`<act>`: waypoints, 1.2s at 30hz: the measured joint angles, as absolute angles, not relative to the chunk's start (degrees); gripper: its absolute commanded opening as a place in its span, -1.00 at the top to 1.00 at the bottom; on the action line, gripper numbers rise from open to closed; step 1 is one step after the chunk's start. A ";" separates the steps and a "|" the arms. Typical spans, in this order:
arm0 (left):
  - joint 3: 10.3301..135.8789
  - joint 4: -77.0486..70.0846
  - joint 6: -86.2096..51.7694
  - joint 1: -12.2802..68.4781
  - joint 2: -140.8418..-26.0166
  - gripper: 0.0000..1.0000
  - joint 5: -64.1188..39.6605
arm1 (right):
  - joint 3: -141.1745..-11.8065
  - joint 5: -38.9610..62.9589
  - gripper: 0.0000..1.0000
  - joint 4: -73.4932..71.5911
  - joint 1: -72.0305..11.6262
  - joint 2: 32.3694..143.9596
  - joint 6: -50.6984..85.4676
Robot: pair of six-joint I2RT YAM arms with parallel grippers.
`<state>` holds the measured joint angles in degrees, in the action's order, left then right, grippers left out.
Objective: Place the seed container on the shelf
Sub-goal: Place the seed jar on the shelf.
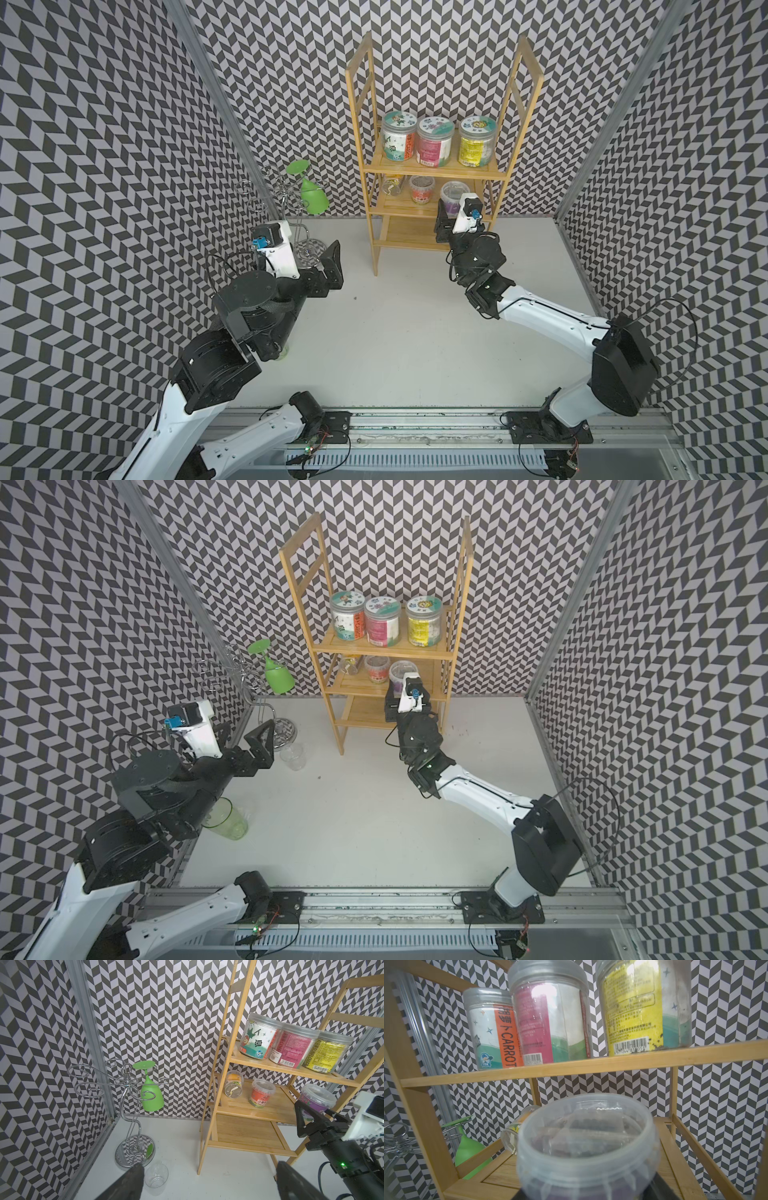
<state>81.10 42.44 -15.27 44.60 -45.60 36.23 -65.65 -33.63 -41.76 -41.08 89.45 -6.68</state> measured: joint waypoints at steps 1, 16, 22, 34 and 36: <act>81.10 42.44 -15.07 44.60 -45.60 -0.99 36.38 | -65.67 -33.63 -0.23 -41.63 -40.75 89.62 -6.46; 81.10 42.44 -12.84 44.60 -45.63 -0.99 38.57 | -66.74 -33.65 -0.26 -41.21 -38.26 91.74 -5.43; 81.10 42.46 -12.71 44.60 -45.58 -0.99 39.31 | -68.73 -33.69 -0.29 -41.21 -37.63 93.17 -4.89; 81.10 42.48 -12.73 44.60 -44.93 -0.99 39.90 | -71.50 -34.33 -0.33 -41.12 -36.32 96.38 -3.57; 81.10 42.48 -12.73 44.60 -44.91 -0.99 40.01 | -71.70 -34.50 -0.34 -41.06 -36.05 96.68 -3.42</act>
